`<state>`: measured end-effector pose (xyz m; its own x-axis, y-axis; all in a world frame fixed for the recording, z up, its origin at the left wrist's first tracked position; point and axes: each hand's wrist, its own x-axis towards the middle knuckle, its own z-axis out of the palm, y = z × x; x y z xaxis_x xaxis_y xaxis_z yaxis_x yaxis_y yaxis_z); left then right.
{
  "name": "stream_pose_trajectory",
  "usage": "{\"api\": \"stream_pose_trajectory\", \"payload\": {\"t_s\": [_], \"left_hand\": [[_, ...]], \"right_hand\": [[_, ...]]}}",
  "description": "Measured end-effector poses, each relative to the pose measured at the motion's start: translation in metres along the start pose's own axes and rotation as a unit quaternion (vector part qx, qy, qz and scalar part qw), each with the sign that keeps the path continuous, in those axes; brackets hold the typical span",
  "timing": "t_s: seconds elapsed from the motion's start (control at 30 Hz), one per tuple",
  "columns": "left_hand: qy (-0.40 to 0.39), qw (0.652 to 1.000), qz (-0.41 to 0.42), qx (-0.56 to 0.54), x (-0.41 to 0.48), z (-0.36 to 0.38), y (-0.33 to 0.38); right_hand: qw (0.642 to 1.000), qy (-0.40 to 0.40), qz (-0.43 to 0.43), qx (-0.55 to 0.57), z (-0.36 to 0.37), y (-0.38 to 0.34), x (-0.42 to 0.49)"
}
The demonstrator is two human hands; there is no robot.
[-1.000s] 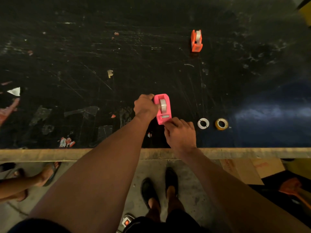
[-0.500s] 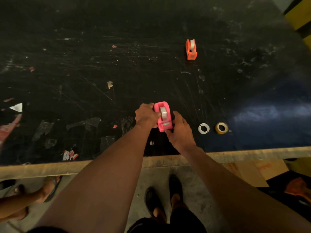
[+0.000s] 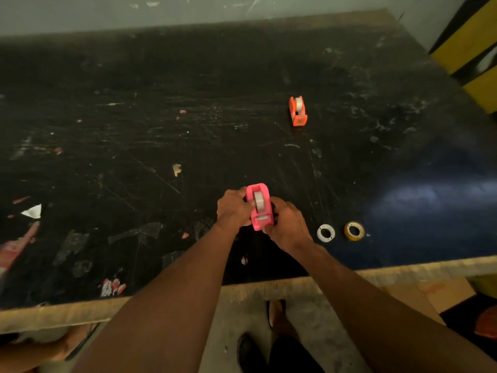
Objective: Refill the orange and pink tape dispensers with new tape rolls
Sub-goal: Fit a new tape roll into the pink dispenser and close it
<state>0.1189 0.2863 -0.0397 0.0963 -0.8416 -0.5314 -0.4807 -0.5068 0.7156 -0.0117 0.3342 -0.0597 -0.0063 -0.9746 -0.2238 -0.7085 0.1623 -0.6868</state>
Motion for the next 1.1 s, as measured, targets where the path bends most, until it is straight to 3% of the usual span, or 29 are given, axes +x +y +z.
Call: {"api": "stream_pose_trajectory", "payload": {"t_s": [0.2, 0.43, 0.63, 1.1], "left_hand": [[0.009, 0.997, 0.055, -0.053, 0.039, -0.015, 0.037], [-0.022, 0.984, 0.063, -0.167, 0.093, -0.023, 0.094], [-0.024, 0.984, 0.045, -0.173, 0.139, -0.018, 0.134], [0.006, 0.989, 0.004, -0.145, 0.224, -0.002, 0.153]], "right_hand": [[0.995, 0.018, 0.003, 0.1, -0.031, -0.019, 0.058], [0.995, 0.008, -0.028, 0.1, -0.078, -0.029, 0.141], [0.995, 0.004, -0.04, 0.087, -0.098, -0.024, 0.201], [0.996, -0.034, 0.028, 0.076, -0.088, -0.011, 0.287]]}}
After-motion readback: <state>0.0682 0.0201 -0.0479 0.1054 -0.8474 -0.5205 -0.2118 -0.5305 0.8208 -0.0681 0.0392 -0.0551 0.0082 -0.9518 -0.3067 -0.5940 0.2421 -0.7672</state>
